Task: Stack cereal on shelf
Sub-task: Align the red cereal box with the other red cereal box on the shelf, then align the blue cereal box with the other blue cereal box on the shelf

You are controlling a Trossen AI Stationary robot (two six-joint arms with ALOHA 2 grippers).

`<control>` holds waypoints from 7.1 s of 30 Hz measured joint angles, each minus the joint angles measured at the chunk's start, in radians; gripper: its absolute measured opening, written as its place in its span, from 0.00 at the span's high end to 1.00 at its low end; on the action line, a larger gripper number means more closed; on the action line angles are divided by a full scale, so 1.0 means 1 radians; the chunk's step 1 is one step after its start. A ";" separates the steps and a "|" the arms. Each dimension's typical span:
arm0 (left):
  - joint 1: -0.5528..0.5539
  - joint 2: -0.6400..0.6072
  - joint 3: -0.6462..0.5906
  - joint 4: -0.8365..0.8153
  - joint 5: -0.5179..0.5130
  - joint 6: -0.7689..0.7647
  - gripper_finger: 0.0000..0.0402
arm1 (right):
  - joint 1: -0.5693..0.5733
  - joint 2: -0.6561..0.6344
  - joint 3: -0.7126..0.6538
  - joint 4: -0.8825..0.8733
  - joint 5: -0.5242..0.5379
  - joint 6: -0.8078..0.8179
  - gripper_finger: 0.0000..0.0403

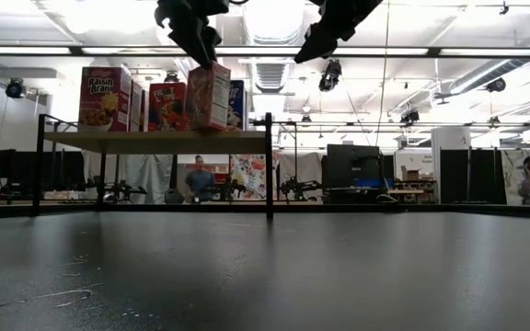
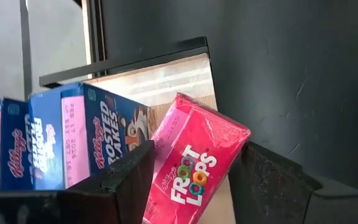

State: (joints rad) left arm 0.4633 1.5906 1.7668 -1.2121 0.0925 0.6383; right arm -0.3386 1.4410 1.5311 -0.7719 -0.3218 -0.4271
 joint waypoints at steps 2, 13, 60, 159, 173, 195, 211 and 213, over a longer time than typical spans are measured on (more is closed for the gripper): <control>0.000 -0.001 0.000 -0.001 0.000 -0.032 0.44 | 0.000 0.000 0.000 0.000 0.000 0.000 0.46; -0.035 -0.022 -0.001 -0.028 -0.109 -0.086 0.44 | 0.000 0.000 0.000 0.000 0.000 0.007 0.46; -0.015 -0.021 -0.027 0.025 -0.050 0.071 0.50 | 0.000 0.000 -0.008 -0.009 0.000 0.016 0.46; -0.015 -0.105 -0.048 -0.194 -0.326 -0.325 0.44 | 0.000 0.000 -0.008 -0.001 0.000 0.050 0.46; -0.015 -0.105 -0.030 -0.194 -0.326 -0.307 0.42 | 0.000 0.000 -0.008 -0.001 0.000 0.053 0.46; -0.307 -0.139 0.053 -0.243 -0.310 -0.734 0.42 | 0.102 -0.083 -0.135 0.151 0.010 0.038 0.46; -0.995 -0.092 0.050 -0.271 -0.370 -1.875 0.42 | 0.202 -0.251 -0.487 0.582 0.011 0.103 0.46; -1.054 -0.073 0.050 -0.294 -0.380 -2.014 0.42 | 0.214 -0.251 -0.497 0.600 0.011 0.103 0.46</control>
State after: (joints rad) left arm -0.5907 1.5180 1.8168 -1.5064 -0.2871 -1.3762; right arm -0.1249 1.1904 1.0336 -0.1720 -0.3111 -0.3243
